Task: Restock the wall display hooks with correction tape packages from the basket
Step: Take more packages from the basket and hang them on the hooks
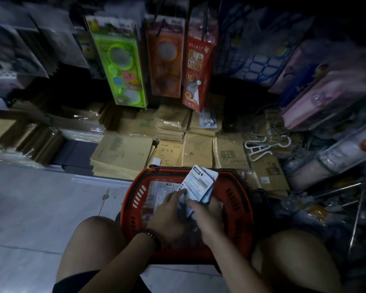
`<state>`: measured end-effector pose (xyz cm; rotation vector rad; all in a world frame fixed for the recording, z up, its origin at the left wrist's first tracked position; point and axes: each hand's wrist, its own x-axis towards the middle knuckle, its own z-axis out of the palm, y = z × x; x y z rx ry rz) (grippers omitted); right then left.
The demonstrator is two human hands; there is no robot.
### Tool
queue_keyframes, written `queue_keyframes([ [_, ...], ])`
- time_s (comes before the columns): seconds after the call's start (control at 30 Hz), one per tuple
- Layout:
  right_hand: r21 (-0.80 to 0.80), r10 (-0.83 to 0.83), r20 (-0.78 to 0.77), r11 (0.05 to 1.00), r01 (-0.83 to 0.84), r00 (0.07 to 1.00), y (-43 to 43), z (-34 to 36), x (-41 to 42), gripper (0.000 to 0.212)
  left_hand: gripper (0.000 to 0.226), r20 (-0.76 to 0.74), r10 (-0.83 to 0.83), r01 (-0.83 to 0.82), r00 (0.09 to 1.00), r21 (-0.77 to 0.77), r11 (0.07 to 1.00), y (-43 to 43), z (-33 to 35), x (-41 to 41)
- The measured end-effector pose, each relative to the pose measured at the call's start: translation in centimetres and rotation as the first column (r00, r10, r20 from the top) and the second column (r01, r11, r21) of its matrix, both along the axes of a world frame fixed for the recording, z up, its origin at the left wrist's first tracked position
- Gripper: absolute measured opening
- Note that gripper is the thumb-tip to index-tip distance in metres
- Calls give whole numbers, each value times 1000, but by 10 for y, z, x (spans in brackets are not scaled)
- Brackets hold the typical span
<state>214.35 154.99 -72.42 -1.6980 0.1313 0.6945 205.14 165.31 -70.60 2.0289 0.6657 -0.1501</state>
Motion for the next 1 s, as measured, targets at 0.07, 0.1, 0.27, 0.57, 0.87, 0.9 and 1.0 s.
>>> queue_keyframes([
  [0.07, 25, 102, 68, 994, -104, 992, -5, 21, -5, 34, 87, 117, 109, -89, 987, -168, 982, -2, 9, -3],
  [0.1, 72, 144, 104, 986, -152, 984, -6, 31, -8, 25, 76, 154, 164, -117, 974, -276, 954, -3, 15, -3],
  [0.27, 137, 231, 287, 951, -278, 930, -22, 62, -17, 25, 35, 152, 410, -223, 899, -648, 729, -8, 59, -13],
  [0.57, -231, 418, 770, 887, -400, 482, -48, 145, 3, 77, 36, 203, 456, -139, 866, -779, 611, -1, 148, -4],
  [0.87, -334, 399, 899, 891, -309, 179, -55, 270, 48, 85, 35, 385, 385, -5, 839, -702, 712, 1, 268, 25],
  [0.9, -339, 403, 900, 886, -316, 167, -56, 283, 54, 86, 34, 419, 364, 0, 832, -655, 755, 1, 281, 29],
  [1.0, -354, 401, 908, 888, -295, 118, -59, 319, 68, 82, 43, 509, 311, 27, 803, -552, 833, 2, 319, 39],
])
